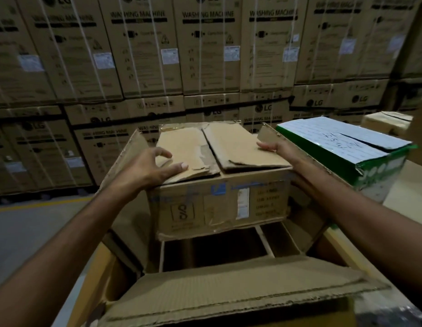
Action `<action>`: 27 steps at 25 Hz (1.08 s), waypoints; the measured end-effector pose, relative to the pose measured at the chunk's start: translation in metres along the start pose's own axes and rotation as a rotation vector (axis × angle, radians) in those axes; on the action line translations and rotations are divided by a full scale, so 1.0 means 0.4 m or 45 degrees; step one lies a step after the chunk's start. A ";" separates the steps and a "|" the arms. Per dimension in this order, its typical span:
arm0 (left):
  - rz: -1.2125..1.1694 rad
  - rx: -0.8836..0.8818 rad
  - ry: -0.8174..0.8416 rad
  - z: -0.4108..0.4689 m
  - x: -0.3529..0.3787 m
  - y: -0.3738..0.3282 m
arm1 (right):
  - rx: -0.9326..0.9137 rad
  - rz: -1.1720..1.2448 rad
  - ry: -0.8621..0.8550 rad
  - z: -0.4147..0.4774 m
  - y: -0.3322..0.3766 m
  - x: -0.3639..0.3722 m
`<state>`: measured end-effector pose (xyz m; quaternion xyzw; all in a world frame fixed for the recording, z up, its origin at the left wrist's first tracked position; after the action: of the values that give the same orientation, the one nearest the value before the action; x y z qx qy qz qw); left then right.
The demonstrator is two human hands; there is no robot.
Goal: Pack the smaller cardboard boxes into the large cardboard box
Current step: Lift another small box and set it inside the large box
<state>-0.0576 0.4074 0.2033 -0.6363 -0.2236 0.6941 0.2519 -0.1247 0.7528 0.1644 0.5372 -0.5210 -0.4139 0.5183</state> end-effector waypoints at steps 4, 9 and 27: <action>0.078 -0.028 0.150 -0.044 0.031 0.041 | 0.262 -0.165 0.123 -0.036 -0.060 0.031; 0.090 -0.097 0.244 -0.053 0.070 0.092 | 0.433 -0.573 0.201 -0.050 -0.125 0.042; 0.493 0.130 0.807 0.003 0.318 0.187 | 0.521 -1.719 0.111 0.032 -0.303 0.054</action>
<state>-0.0716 0.4303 0.0581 -0.8367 0.0248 0.5076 0.2042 -0.1189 0.7203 0.0453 0.8458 -0.1199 -0.5168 0.0572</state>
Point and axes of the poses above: each hand's wrist, its own z-axis towards the middle knuckle, its own x-axis out of the palm, y = z × x, the point moved 4 cm from there along z, towards the middle knuckle, and after that the axes turned 3 degrees about y, right-handed, at the moved point
